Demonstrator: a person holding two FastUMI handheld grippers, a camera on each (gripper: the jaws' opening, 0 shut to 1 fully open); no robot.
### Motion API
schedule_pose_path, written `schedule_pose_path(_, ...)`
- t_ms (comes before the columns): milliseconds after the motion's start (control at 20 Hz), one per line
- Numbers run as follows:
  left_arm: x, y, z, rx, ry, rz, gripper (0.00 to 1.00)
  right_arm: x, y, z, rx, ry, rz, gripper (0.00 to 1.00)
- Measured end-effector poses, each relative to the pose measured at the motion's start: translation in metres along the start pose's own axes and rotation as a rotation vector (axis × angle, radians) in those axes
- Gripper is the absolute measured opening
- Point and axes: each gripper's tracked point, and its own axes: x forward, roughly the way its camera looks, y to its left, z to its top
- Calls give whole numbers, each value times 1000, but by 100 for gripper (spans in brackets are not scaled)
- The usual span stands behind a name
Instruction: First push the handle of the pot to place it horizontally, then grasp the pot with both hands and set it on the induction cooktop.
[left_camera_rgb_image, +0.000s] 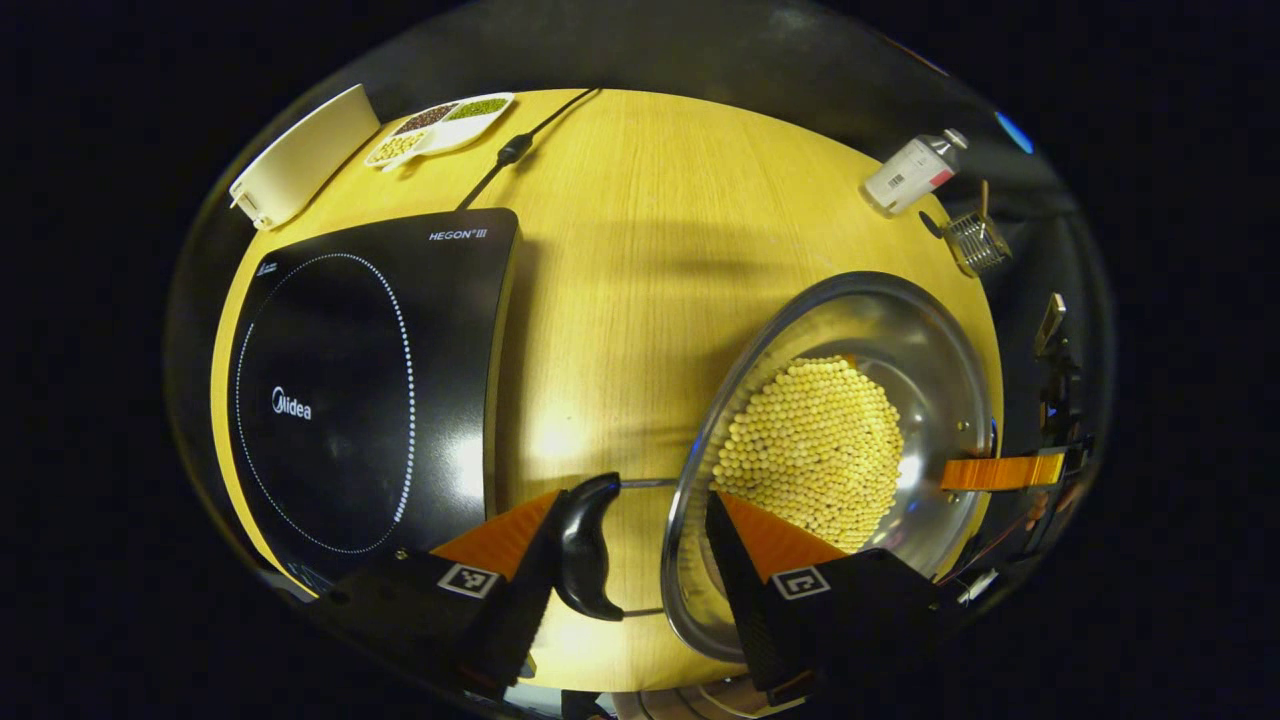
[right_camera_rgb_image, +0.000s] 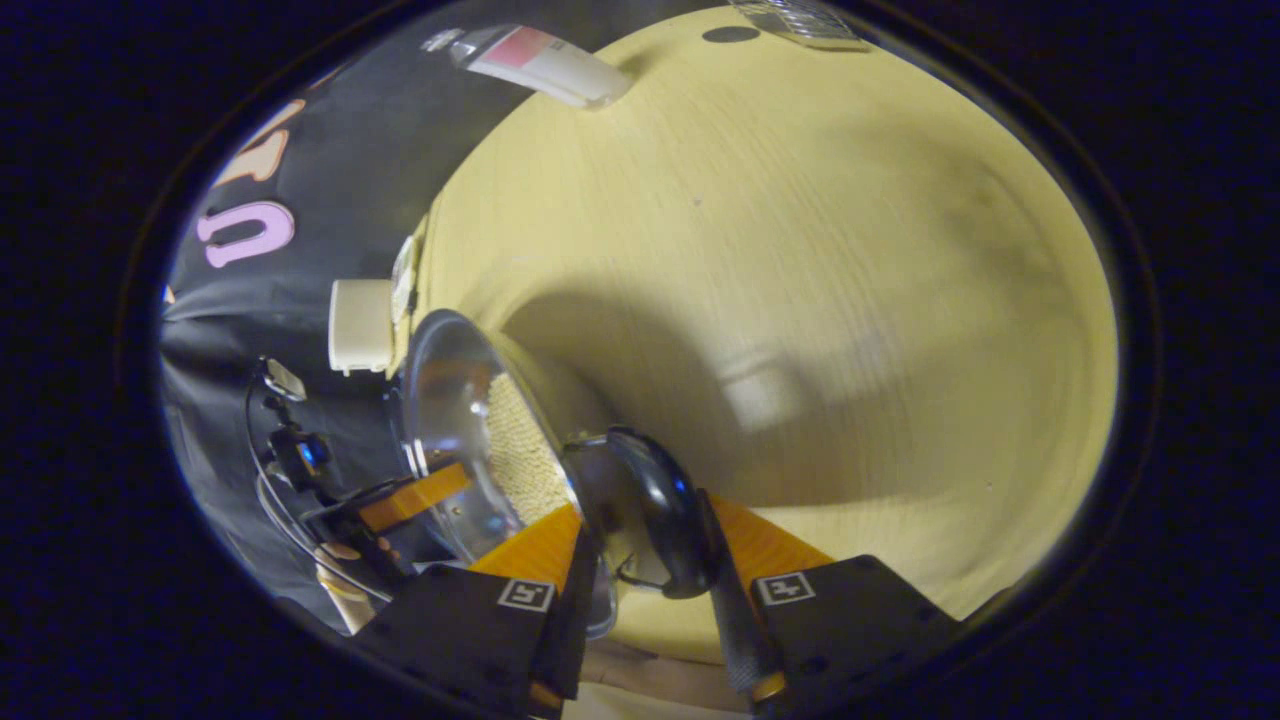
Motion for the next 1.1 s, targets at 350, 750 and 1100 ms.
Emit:
schedule_pose_path(350, 1, 1, -2, -22, 19, 1, 68, 5, -2, 1, -14, -12, -19, 54)
schedule_pose_path(750, -13, -9, -17, -6, 20, 6, 66, -16, -8, -5, -107, -89, -79, 49)
schedule_pose_path(1100, -41, -18, -50, -20, 20, -27, 68, -47, -7, -37, -148, -113, -93, 49)
